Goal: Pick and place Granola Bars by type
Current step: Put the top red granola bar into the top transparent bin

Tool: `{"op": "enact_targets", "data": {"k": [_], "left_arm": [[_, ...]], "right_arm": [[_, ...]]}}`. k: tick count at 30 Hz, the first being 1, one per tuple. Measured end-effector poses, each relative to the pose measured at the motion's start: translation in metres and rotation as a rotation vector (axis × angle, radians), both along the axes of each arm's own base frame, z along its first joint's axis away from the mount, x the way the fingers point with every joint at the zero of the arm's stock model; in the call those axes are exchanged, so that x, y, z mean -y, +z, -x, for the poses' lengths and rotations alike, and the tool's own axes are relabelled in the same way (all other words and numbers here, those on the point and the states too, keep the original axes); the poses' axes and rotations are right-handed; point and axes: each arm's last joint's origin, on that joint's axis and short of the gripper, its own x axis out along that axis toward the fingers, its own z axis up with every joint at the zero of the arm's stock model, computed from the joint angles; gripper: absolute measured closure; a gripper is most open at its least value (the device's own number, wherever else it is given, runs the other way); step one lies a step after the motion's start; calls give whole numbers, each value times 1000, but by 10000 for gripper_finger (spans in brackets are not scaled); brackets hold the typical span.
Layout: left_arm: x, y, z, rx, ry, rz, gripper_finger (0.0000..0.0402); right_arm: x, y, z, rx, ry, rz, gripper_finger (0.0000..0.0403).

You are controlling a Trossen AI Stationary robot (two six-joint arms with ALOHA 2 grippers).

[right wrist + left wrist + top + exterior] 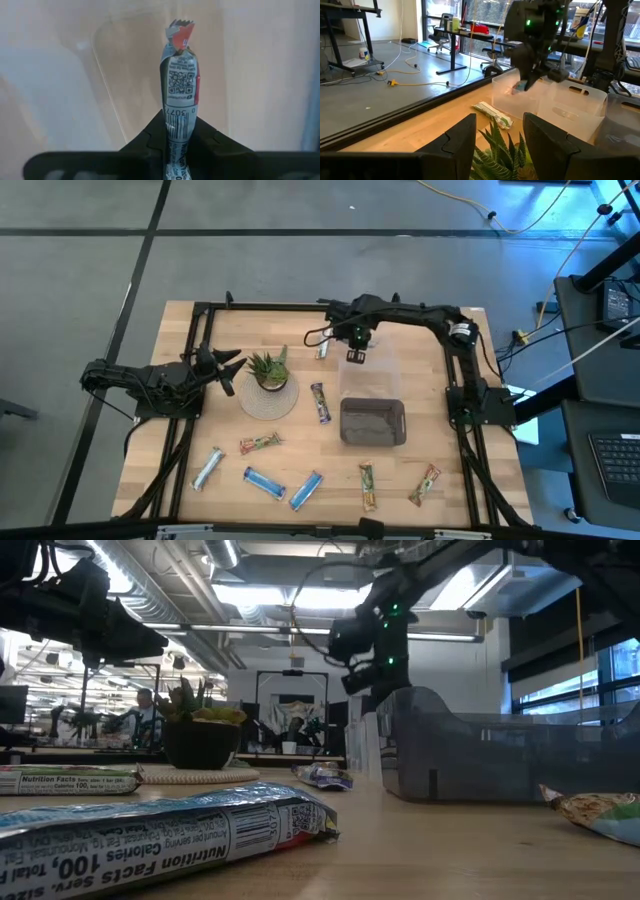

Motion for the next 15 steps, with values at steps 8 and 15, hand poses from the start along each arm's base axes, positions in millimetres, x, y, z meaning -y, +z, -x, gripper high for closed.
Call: {"op": "enact_targets", "data": {"k": [8, 15], "left_arm": [[0, 0, 0, 0, 2, 0, 245], [0, 0, 0, 0, 2, 0, 245]], "right_arm": [[2, -28, -4, -71, -29, -34, 351], [1, -30, -3, -87, -86, -40, 348]]}}
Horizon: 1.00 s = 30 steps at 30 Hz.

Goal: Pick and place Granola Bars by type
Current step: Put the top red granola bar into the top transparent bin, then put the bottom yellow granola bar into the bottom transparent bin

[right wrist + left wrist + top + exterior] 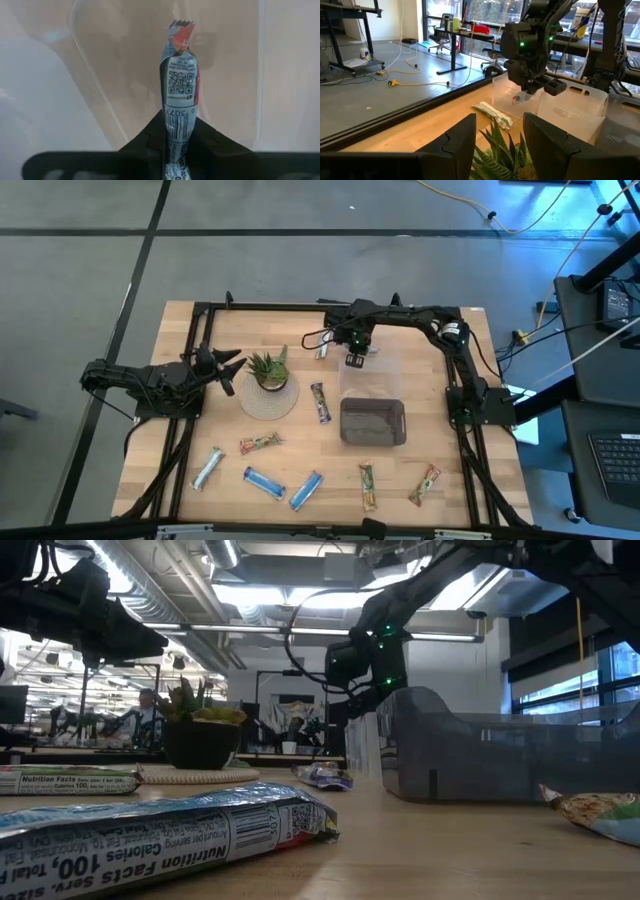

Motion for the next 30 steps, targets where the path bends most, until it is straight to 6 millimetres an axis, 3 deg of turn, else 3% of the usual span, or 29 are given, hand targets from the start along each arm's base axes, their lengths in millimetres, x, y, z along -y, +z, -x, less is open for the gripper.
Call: {"op": "enact_targets", "data": {"k": [11, 23, 30], "left_arm": [[0, 0, 0, 0, 0, 0, 245], [0, 0, 0, 0, 0, 0, 245], [0, 0, 0, 0, 0, 0, 245]], "right_arm": [[-2, 9, 3, 0, 6, 0, 258], [-18, 94, 17, 270, 19, 88, 222], [-39, 126, 20, 386, 50, 126, 221]]}}
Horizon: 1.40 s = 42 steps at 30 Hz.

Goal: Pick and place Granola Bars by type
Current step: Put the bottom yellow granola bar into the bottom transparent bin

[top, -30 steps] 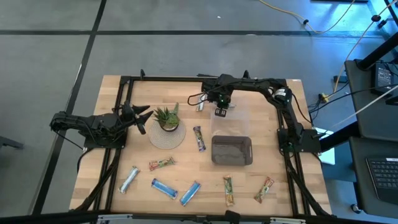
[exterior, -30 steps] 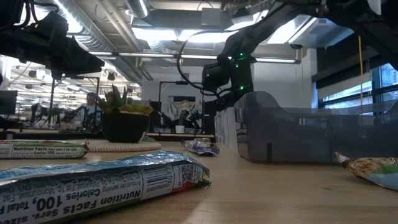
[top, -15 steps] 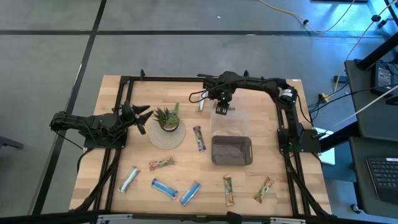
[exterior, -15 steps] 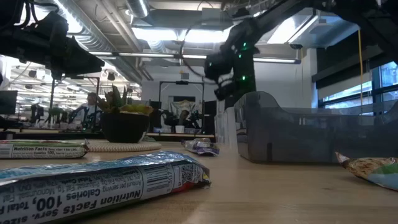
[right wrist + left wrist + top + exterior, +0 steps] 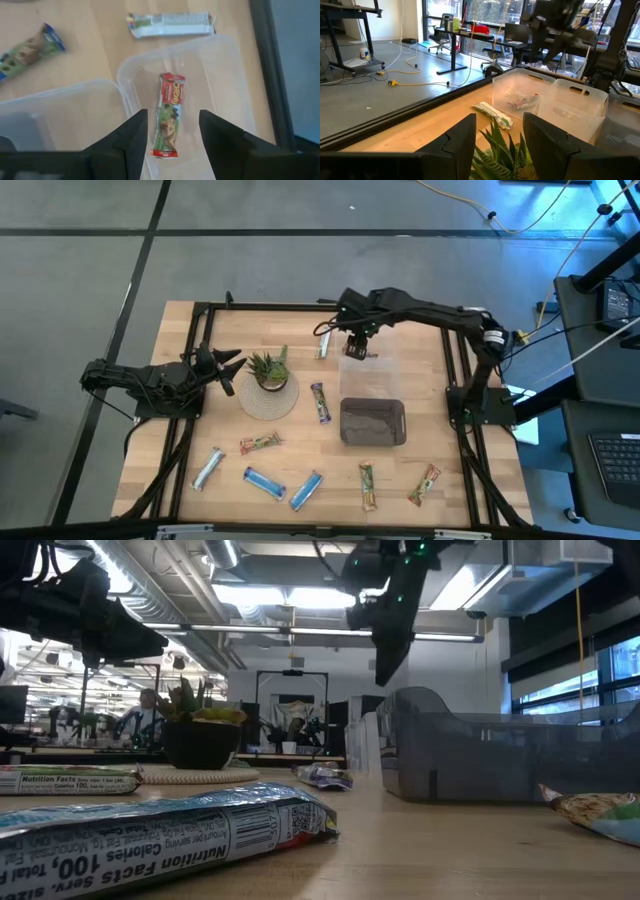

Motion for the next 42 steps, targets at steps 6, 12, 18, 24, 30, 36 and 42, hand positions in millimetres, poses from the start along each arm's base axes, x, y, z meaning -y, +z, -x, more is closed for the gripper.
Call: {"op": "enact_targets", "data": {"k": [6, 12, 18, 24, 30, 36, 42], "left_arm": [[0, 0, 0, 0, 0, 0, 245], [0, 0, 0, 0, 0, 0, 245], [0, 0, 0, 0, 0, 0, 245], [0, 0, 0, 0, 0, 0, 245], [0, 0, 0, 0, 0, 0, 245], [0, 0, 0, 1, 0, 0, 245], [0, 0, 0, 0, 0, 0, 245]], "right_arm": [[-10, 6, -8, 72, 32, 29, 221], [-14, 7, -13, 99, 80, 53, 219], [-14, 8, -16, 109, 152, 89, 167], [-11, 9, -18, 100, 179, 175, 102], [-13, 9, -15, 66, 165, 175, 86], [-24, 43, -1, 51, 148, 79, 90], [-57, 63, 20, -45, 78, -34, 90]]}}
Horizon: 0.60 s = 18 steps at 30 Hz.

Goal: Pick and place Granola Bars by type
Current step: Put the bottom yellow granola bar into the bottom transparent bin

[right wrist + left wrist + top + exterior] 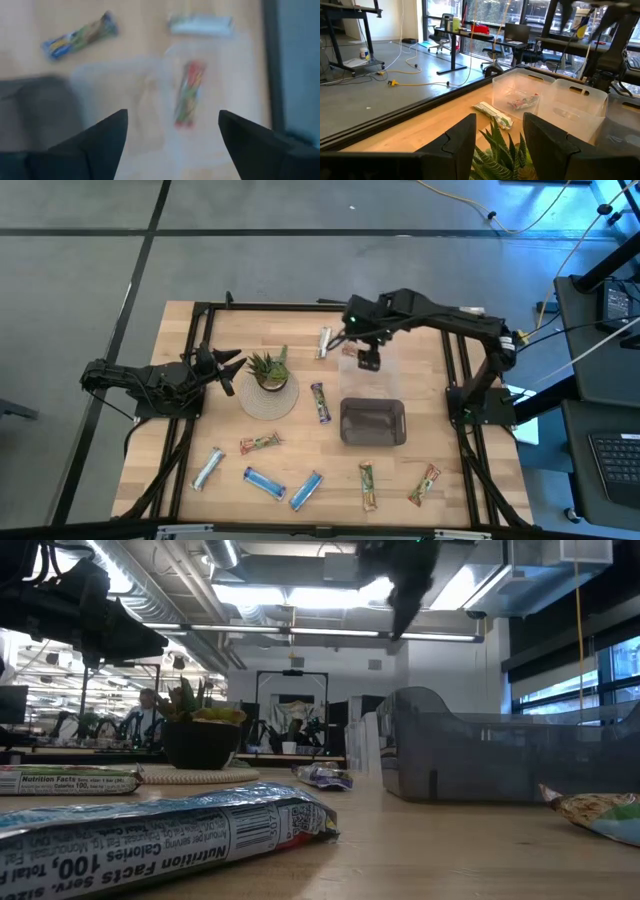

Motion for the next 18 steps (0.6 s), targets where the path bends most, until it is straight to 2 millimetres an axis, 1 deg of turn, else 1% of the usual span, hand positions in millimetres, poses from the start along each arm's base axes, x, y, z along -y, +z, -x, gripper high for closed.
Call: {"op": "enact_targets", "data": {"k": [5, 9, 14, 18], "left_arm": [[0, 0, 0, 0, -6, 1, 245], [0, 0, 0, 0, -5, 1, 245], [0, 0, 0, 0, -5, 1, 245], [0, 0, 0, 2, -7, 3, 245]], "right_arm": [[-36, 12, 26, -103, -170, -74, 91], [-69, 31, 45, -16, -303, -125, 91], [-110, 52, 70, 111, -540, -197, 91], [-148, 57, 84, 152, -609, -252, 91]]}}
